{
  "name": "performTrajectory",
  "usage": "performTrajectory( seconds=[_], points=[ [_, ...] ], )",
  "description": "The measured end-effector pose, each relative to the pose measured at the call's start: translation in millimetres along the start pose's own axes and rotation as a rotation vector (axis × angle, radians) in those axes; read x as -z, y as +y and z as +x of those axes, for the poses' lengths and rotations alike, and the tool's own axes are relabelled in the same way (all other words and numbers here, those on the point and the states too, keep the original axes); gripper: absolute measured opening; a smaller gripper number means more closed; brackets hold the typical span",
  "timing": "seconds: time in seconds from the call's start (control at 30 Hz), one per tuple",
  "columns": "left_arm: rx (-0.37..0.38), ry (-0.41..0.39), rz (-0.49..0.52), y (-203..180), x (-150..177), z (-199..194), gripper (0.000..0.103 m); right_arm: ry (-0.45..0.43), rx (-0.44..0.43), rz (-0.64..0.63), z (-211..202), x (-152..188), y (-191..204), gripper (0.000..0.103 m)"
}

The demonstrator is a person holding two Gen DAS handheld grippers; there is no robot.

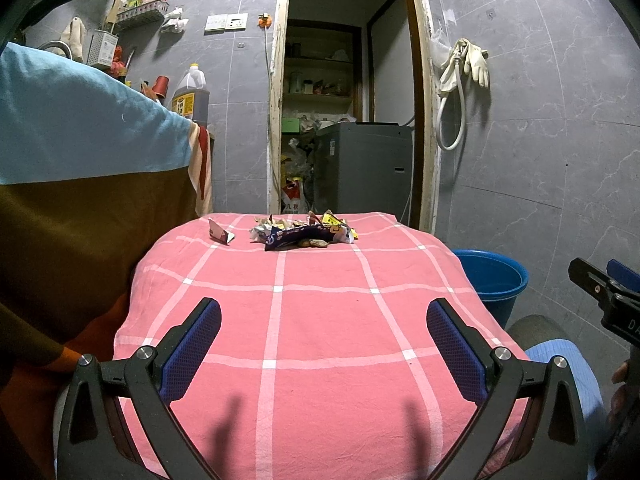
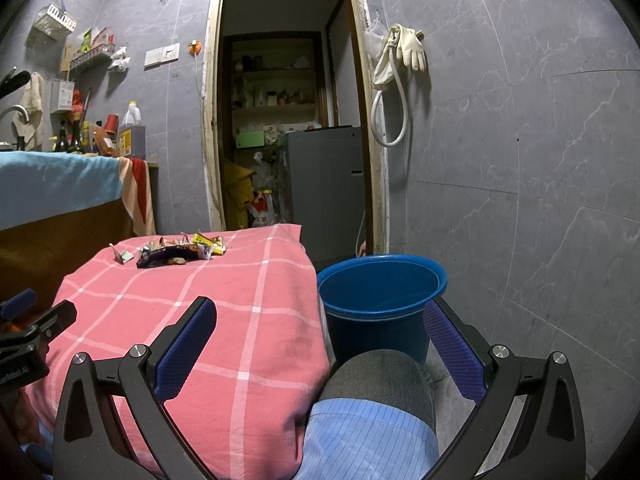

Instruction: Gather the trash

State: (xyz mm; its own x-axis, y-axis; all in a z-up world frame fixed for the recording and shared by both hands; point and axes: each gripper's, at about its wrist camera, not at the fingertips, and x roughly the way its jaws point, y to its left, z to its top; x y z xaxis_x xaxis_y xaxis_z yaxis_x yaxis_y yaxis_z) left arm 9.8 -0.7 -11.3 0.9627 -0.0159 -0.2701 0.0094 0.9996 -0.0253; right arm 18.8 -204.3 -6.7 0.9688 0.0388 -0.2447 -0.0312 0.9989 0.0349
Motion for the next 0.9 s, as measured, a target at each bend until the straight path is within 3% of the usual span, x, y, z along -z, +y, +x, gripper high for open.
performTrajectory(
  seconds=[0.9],
  points=[
    [-0.009,-0.002,-0.022,2.6,-2.4,2.0,0.101,0.018,-0.022,0.008,-0.8,-8.6,0.2,0.103]
  ],
)
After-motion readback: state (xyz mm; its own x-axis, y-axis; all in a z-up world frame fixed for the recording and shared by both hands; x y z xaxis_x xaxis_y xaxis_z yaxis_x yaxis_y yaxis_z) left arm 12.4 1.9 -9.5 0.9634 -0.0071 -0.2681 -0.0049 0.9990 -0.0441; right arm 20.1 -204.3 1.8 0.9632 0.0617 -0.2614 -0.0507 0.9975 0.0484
